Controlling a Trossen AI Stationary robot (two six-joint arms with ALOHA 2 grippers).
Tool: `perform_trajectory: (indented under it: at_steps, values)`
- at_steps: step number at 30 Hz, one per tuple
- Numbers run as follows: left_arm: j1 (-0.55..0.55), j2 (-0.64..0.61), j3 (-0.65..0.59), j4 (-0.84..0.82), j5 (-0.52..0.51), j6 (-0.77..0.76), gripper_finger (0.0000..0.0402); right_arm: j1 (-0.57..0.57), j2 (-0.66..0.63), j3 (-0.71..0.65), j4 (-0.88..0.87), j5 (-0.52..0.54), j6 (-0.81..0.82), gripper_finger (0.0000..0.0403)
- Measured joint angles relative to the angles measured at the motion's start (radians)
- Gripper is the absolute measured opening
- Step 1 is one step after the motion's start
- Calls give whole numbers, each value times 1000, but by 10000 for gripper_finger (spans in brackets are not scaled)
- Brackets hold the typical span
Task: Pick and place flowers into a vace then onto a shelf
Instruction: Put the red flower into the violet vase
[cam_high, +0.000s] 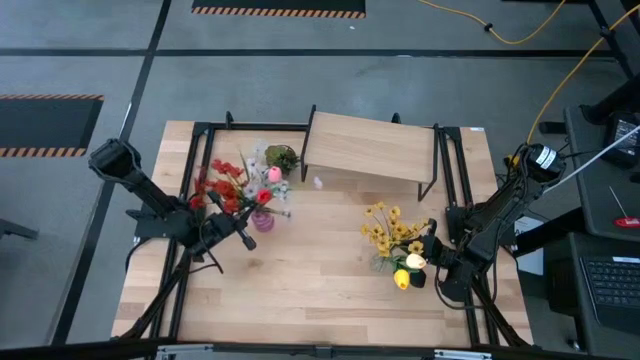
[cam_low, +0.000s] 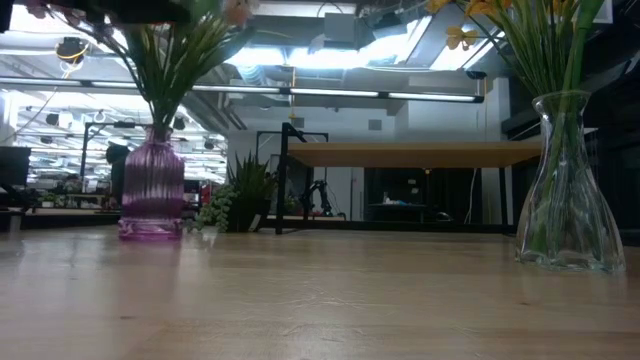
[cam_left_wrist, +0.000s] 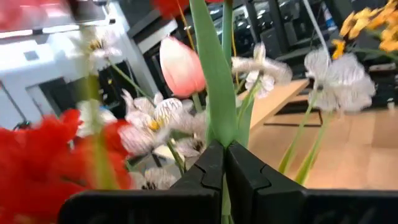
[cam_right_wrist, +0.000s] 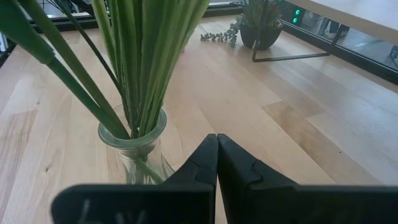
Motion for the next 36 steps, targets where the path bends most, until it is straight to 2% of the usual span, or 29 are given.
perform_trajectory:
  at_steps: [6,13,19,29,32,36]
  values:
    - [0,0,0,-111,-10,-121,3,0,0,0,0,0,4,12]
    - [-29,0,0,-134,-11,-172,3,0,0,0,0,0,4,12]
    - [-78,0,0,-134,-96,-174,3,0,0,0,0,0,4,12]
    - [-100,0,0,-134,-100,-100,4,0,0,0,0,0,6,12]
    - [-100,0,0,-134,-100,-78,16,0,0,0,0,0,6,12]
    - [-108,0,0,-134,-100,-61,50,0,0,0,0,0,6,12]
